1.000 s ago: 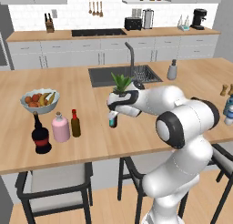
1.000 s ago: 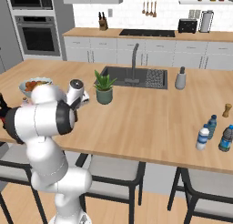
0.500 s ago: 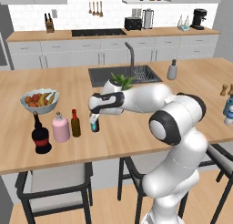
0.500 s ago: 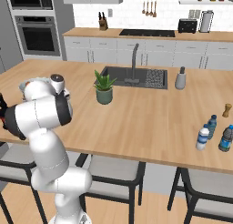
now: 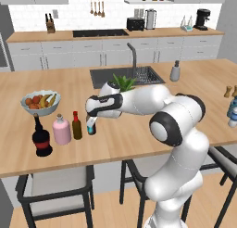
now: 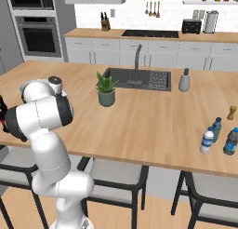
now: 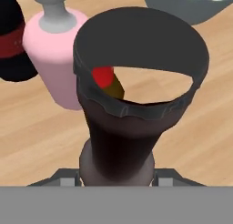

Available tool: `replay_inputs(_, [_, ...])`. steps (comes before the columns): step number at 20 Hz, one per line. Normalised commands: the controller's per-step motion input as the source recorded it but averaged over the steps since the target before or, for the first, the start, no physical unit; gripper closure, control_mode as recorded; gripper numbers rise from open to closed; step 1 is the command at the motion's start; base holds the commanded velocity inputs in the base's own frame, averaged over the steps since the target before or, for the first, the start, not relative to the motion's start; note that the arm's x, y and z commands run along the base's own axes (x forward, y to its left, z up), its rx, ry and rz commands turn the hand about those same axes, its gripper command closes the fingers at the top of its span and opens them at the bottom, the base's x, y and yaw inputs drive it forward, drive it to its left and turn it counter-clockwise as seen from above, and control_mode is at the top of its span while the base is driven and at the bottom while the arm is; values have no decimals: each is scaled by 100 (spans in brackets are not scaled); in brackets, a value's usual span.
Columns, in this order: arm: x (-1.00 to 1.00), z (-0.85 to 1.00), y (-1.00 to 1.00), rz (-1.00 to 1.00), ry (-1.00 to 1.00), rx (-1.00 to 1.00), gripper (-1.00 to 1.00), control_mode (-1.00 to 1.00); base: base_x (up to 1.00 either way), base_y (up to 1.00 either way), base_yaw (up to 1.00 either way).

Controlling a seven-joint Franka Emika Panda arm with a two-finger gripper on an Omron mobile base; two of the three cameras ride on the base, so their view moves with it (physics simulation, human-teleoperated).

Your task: Move the plastic bottles in the middle to the plastics group, and the glass bottles in the middle to the glass group.

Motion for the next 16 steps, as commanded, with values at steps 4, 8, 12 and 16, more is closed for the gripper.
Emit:
replay_inputs(4, [0, -13, -7, 0, 0, 3, 100, -100, 0, 0, 0])
replay_inputs(8, [0, -46, -1, 0, -1, 4, 100, -100, 0, 0, 0])
replay_inputs(12, [0, -38, 0, 0, -2, 0, 100, -100, 0, 0, 0])
replay_inputs(16, [0, -10, 0, 0, -2, 0, 100, -100, 0, 0, 0])
